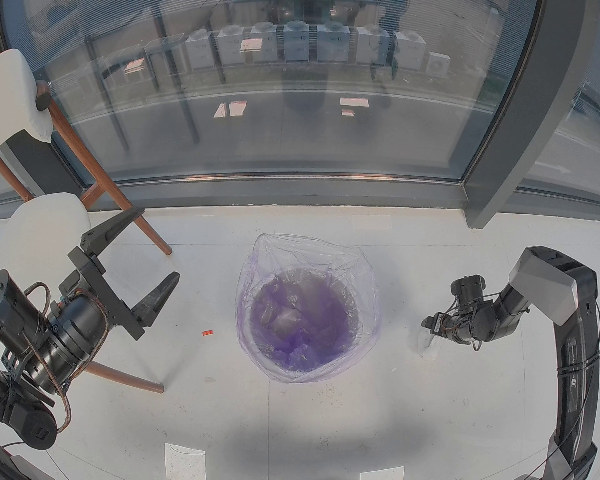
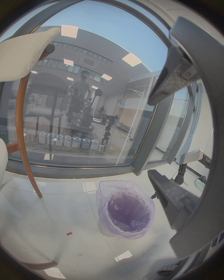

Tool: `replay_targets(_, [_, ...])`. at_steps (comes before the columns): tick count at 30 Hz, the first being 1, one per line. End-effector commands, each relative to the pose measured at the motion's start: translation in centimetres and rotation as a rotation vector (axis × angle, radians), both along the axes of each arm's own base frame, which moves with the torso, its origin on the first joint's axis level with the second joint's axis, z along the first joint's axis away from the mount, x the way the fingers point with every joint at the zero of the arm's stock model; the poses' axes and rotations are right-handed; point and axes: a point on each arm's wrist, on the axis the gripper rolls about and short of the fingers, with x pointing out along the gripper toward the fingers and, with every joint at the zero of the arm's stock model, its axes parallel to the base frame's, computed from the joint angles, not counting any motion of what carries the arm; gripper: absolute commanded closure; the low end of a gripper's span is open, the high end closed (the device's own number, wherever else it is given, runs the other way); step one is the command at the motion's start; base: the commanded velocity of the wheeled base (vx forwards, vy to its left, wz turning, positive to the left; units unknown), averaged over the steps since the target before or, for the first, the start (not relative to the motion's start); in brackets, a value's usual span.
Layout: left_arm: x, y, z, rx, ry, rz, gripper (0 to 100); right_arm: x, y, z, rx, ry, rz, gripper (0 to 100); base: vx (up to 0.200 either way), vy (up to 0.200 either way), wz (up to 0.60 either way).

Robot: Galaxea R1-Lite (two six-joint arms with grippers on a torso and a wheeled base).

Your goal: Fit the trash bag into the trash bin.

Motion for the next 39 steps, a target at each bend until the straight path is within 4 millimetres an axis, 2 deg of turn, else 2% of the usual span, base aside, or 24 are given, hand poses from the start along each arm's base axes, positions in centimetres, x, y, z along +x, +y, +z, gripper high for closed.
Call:
replay_targets(1, [0.1, 0.0, 0.0, -0.002, -0.010, -0.001, 0, 1.1, 0.4, -0.3, 0.001, 0.011, 0.000, 0, 0.000, 0.000, 0.00])
replay_targets(9, [0.2, 0.0, 0.0, 0.000, -0.008, 0.001, 0, 1.8, 0.2, 0.1, -0.007, 0.066, -0.003, 0, 0.000, 0.000, 0.00])
replay_targets(14, [0.2, 0.0, 0.0, 0.001, -0.009, 0.002, 0, 3.7, 0.5, 0.4, -0.008, 0.029, 0.004, 0, 0.000, 0.000, 0.00])
replay_targets(20, [0.2, -0.1, -0.1, 0.002, -0.006, -0.001, 0, 4.0, 0.6, 0.2, -0.026, 0.068, 0.022, 0, 0.000, 0.000, 0.00])
replay_targets(25, [0.2, 0.0, -0.1, 0.003, -0.005, 0.006, 0, 4.9, -0.1, -1.8, -0.044, 0.078, 0.021, 0, 0.000, 0.000, 0.00])
replay_targets(29, [0.6, 0.0, -0.8, 0.004, 0.029, 0.015, 0, 5.0, -0.4, -2.0, -0.055, 0.076, 0.012, 0, 0.000, 0.000, 0.00])
replay_targets(39, [0.6, 0.4, -0.6, 0.010, 0.017, 0.028, 0, 5.6, 0.0, -2.9, -0.060, 0.069, 0.016, 0, 0.000, 0.000, 0.00])
